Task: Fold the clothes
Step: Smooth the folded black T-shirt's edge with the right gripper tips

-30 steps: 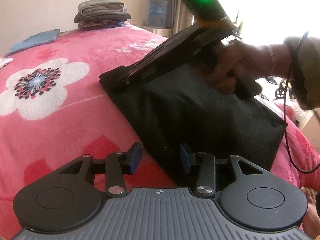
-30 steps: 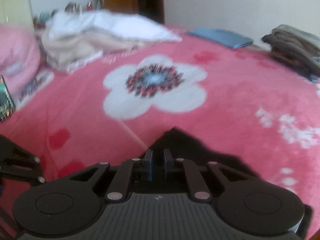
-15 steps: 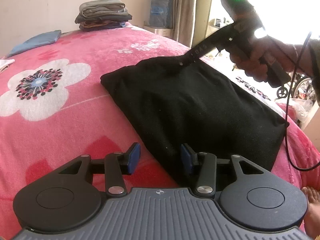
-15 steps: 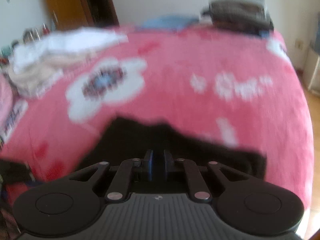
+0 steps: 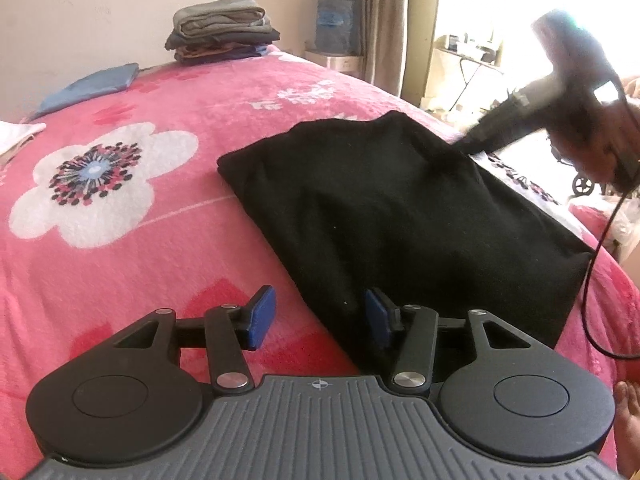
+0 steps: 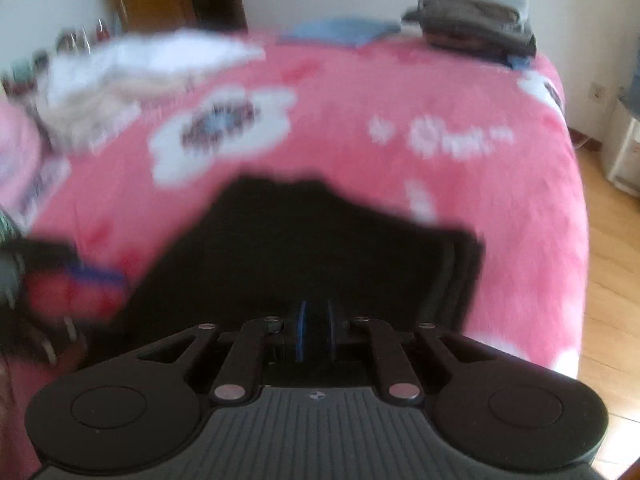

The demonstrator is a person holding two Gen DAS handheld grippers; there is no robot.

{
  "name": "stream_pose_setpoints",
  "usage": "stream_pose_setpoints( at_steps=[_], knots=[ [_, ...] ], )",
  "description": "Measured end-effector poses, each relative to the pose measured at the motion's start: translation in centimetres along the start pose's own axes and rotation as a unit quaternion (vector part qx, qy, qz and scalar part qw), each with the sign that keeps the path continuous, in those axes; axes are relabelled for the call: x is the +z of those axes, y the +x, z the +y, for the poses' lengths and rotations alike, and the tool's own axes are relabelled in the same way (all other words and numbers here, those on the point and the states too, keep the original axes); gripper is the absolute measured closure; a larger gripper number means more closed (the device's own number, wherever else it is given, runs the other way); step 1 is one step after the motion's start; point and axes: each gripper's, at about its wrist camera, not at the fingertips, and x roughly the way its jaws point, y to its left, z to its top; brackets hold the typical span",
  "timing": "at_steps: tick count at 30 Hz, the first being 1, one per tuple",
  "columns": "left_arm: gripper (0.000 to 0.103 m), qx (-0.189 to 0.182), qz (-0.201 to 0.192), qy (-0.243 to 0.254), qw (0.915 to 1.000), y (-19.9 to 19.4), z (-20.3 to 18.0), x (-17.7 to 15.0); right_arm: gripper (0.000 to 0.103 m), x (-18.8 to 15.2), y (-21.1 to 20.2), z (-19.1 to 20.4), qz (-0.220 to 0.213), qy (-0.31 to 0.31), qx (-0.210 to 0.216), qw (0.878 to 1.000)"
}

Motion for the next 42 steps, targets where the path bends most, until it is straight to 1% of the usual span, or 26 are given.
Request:
stream_pose_setpoints(
  at_steps=[3,4,5,6,7,8,11,12,14,15,17,20,21,23,25,27,29,31,33,36,38,40,42],
  knots=[
    [0.053,0.012,-0.007,-0.001,0.9999,-0.3,-0.1,0.3,0.092,-0.8,-1.6,-2.0,-0.012,0.062,-0.036,0.997],
    [0.053,0.014,-0.009,-0.002,0.9999,-0.4,-0.2,0.4,0.091,-0.8,-2.3,-2.1,-0.021,0.068,-0.057,0.996],
    [0.053,0.015,-0.011,-0.002,0.9998,-0.5,-0.2,0.5,0.091,-0.7,-3.0,-1.9,-0.03,0.061,-0.068,0.995],
    [0.053,0.015,-0.013,-0.001,0.9998,-0.6,-0.3,0.6,0.091,-0.6,-3.6,-1.6,-0.038,0.053,-0.069,0.996],
    [0.053,0.014,-0.014,0.0,0.9998,-0.7,-0.5,0.6,0.091,-0.5,-3.9,-1.2,-0.042,0.047,-0.058,0.996],
    [0.053,0.012,-0.014,0.002,0.9998,-0.8,-0.7,0.6,0.091,-0.4,-4.1,-0.7,-0.044,0.042,-0.038,0.997],
    [0.053,0.006,-0.014,0.009,0.9998,-1.0,-1.4,0.6,0.091,-0.8,-3.4,0.9,-0.026,0.016,-0.007,1.0],
    [0.053,0.004,-0.012,0.013,0.9998,-1.0,-1.6,0.6,0.091,-1.1,-2.9,1.4,-0.013,0.009,-0.004,1.0],
    [0.053,0.002,-0.01,0.022,0.9997,-1.3,-2.1,0.5,0.092,-2.4,-1.9,1.5,0.026,-0.006,-0.035,0.999],
    [0.053,0.001,-0.008,0.026,0.9996,-1.4,-2.3,0.4,0.091,-2.8,-1.9,1.4,0.036,-0.006,-0.046,0.998],
    [0.053,-0.002,-0.006,0.03,0.9995,-1.5,-2.6,0.3,0.091,-3.2,-2.9,1.1,0.041,0.002,-0.059,0.997],
    [0.053,-0.007,-0.004,0.034,0.9994,-1.6,-3.0,0.1,0.09,-3.2,-4.3,1.2,0.05,-0.002,-0.085,0.995],
    [0.053,-0.009,-0.003,0.036,0.9993,-1.7,-3.2,0.0,0.09,-3.0,-4.6,1.4,0.047,-0.003,-0.083,0.995],
    [0.053,-0.012,-0.001,0.038,0.9992,-1.7,-3.4,-0.1,0.09,-2.4,-4.3,2.3,0.033,-0.01,-0.06,0.998],
    [0.053,-0.015,0.001,0.041,0.999,-1.8,-3.7,-0.2,0.09,-2.3,-3.5,3.6,0.031,-0.027,-0.037,0.998],
    [0.053,-0.018,0.002,0.044,0.9989,-1.9,-4.0,-0.3,0.09,-3.0,-2.4,4.2,0.051,-0.034,-0.024,0.998],
    [0.053,-0.022,0.004,0.047,0.9987,-2.0,-4.3,-0.5,0.09,-4.6,-2.6,4.4,0.069,-0.044,-0.027,0.996],
    [0.053,-0.025,0.007,0.051,0.9984,-2.1,-4.5,-0.7,0.09,-5.6,-3.7,4.2,0.082,-0.031,-0.024,0.996],
    [0.053,-0.029,0.01,0.055,0.998,-2.2,-4.7,-1.1,0.089,-6.3,-4.8,3.7,0.116,-0.02,-0.029,0.993],
    [0.053,-0.032,0.016,0.058,0.9977,-2.1,-5.1,-1.3,0.089,-6.2,-5.8,3.9,0.134,-0.032,-0.045,0.989],
    [0.053,-0.035,0.016,0.062,0.9973,-2.1,-5.3,-1.3,0.089,-5.5,-6.4,4.7,0.116,-0.043,-0.043,0.991],
    [0.053,-0.035,0.017,0.07,0.9968,-2.1,-5.7,-1.4,0.089,-4.4,-6.3,5.8,0.095,-0.051,-0.023,0.994],
    [0.053,-0.03,0.02,0.077,0.9963,-2.1,-6.0,-1.6,0.089,-3.8,-5.7,7.1,0.083,-0.067,0.002,0.994]
  ],
)
